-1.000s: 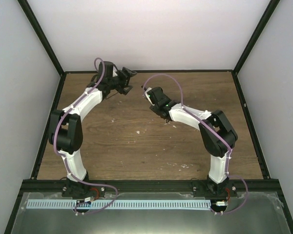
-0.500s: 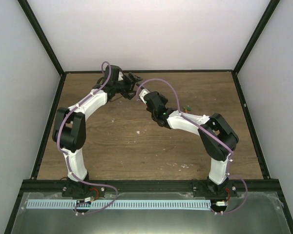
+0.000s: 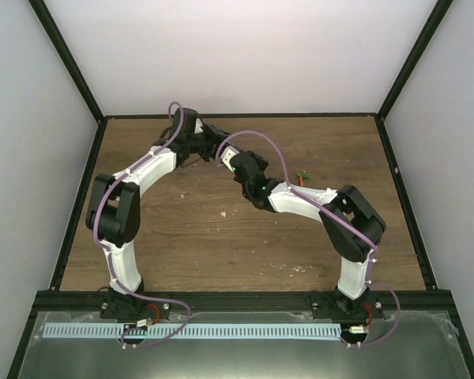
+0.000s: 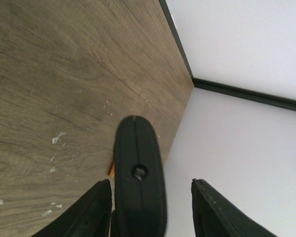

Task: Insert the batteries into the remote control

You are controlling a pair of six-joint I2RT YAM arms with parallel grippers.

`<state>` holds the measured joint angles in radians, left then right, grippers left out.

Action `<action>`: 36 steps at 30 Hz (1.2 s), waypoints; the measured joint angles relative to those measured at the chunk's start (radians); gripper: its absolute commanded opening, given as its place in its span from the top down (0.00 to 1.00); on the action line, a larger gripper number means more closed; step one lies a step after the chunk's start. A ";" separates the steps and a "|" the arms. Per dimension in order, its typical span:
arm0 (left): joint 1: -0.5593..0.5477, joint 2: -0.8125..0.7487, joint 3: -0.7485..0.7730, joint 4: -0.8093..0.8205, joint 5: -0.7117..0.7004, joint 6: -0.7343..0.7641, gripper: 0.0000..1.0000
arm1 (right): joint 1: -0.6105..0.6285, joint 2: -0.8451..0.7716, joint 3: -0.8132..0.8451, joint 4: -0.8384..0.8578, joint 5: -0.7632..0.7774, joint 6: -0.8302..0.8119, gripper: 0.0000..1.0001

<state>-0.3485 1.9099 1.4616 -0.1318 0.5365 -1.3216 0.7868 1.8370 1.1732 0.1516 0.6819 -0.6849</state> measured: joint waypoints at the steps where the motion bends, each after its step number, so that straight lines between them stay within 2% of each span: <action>1: 0.000 0.000 -0.002 0.002 -0.001 -0.002 0.57 | 0.001 0.000 0.000 0.003 0.002 -0.003 0.99; 6: 0.000 0.000 -0.005 0.003 -0.001 0.001 0.64 | 0.004 0.000 -0.011 0.021 0.012 -0.023 0.99; 20: -0.001 0.000 -0.006 0.000 -0.001 0.022 0.75 | 0.011 -0.015 -0.056 0.105 0.044 -0.085 0.99; 36: -0.001 0.000 -0.006 -0.005 -0.021 0.043 0.73 | 0.015 -0.030 -0.081 0.134 0.048 -0.119 0.99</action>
<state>-0.3496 1.9099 1.4555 -0.1368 0.5159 -1.2781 0.8021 1.8072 1.0924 0.2859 0.7303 -0.8036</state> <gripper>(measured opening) 0.263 0.084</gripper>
